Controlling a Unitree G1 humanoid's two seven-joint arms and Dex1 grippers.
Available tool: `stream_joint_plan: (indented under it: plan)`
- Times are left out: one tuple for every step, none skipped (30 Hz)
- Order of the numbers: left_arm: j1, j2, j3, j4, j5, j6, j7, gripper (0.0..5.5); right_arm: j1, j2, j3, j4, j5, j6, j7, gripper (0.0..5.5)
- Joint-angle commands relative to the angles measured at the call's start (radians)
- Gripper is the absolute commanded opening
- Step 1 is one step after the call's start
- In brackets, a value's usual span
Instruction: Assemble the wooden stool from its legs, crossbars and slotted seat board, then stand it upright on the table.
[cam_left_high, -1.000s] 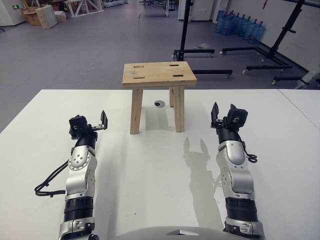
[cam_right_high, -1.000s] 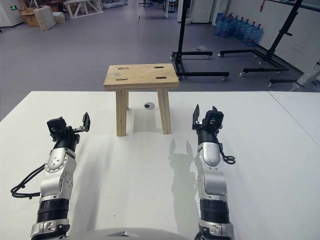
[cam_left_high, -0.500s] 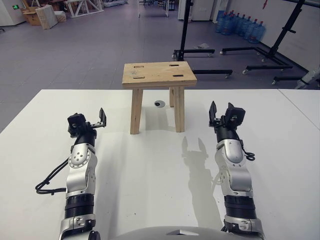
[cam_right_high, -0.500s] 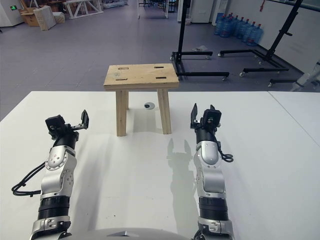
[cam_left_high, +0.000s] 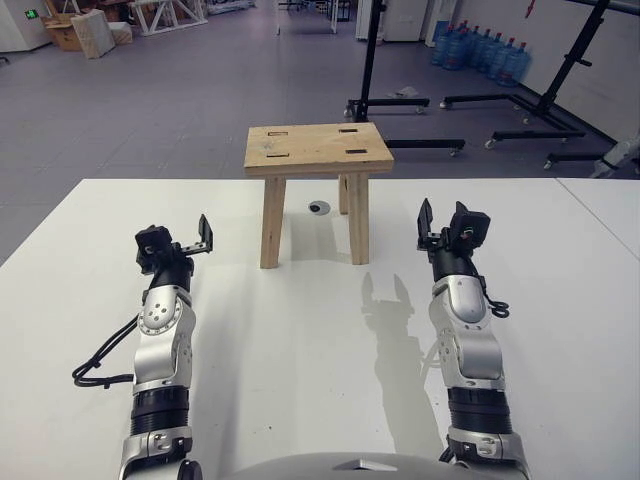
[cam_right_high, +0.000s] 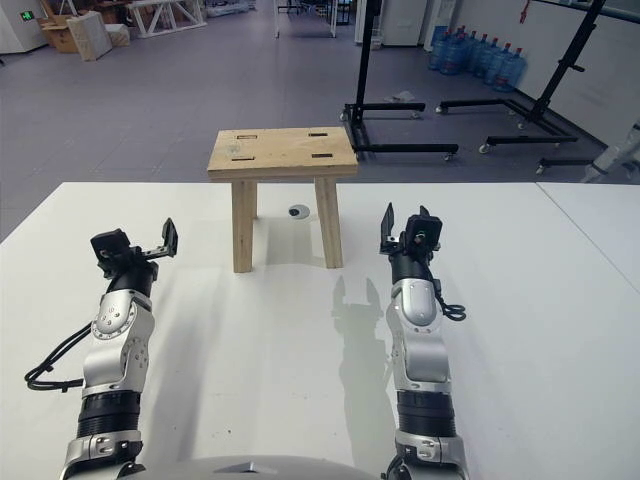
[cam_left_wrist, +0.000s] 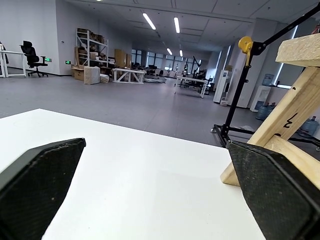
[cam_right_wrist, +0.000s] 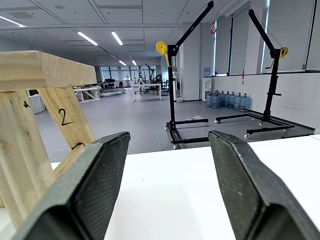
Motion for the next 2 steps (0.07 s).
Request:
stream_joint_plan:
  plan:
    - [-0.001,-0.012,-0.006,0.000,0.006,-0.001,0.007,5.18,-0.005,0.007,0.011,-0.003,0.000,-0.003,0.006,2.89]
    - [0.000,-0.013,-0.007,0.000,0.007,-0.001,0.007,5.18,-0.004,0.008,0.013,-0.003,0.000,-0.003,0.006,2.89]
